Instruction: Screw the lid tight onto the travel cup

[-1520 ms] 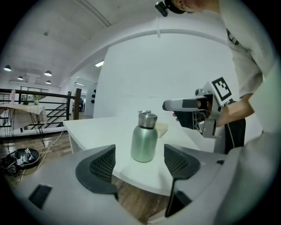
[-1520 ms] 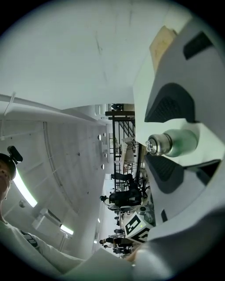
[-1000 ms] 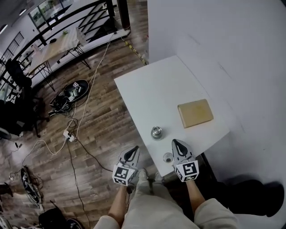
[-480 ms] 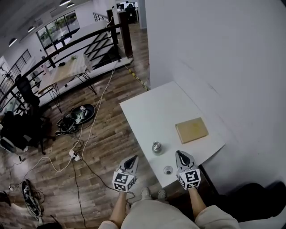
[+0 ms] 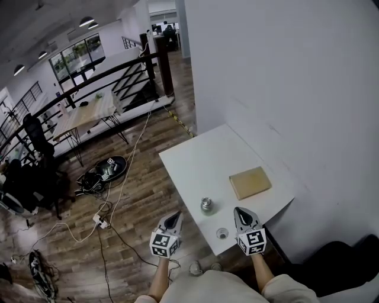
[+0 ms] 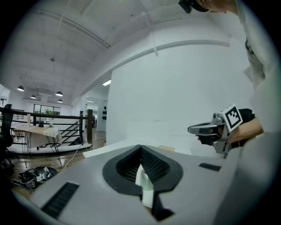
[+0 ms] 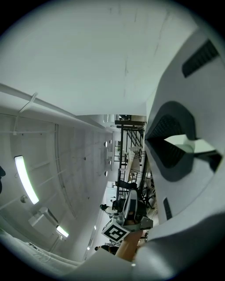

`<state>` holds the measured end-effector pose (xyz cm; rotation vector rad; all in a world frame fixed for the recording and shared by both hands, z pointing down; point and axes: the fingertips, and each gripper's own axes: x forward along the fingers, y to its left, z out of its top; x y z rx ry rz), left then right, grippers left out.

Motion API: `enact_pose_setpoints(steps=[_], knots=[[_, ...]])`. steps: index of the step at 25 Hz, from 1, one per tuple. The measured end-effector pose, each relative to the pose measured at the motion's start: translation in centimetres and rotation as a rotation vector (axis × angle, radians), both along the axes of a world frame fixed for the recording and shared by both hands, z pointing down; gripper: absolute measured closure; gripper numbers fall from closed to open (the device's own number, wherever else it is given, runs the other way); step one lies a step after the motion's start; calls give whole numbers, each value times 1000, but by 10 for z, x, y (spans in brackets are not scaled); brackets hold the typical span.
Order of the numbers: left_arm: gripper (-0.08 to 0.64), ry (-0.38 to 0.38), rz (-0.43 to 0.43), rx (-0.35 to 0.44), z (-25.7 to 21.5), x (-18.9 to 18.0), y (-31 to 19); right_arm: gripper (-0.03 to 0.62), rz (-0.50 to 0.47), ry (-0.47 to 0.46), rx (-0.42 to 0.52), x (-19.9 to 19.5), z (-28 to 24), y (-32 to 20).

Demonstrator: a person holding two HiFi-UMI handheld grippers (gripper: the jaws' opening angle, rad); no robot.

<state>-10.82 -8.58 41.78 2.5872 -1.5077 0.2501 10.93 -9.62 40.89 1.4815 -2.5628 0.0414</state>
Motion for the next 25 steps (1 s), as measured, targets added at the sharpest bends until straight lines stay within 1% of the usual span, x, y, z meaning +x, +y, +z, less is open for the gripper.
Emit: enact_pose_setpoints(steps=[9,15,25], knots=[[552,1,-9,2,-6,-3,7,594,14,-21,4,2,-7,6],[552,-5,-11,11,-7,-1,4,594,8,-17,16,3,-7,4],[552,-3,-8,7,-13,-1,7,594,2,-9,9,-1,-11,6]])
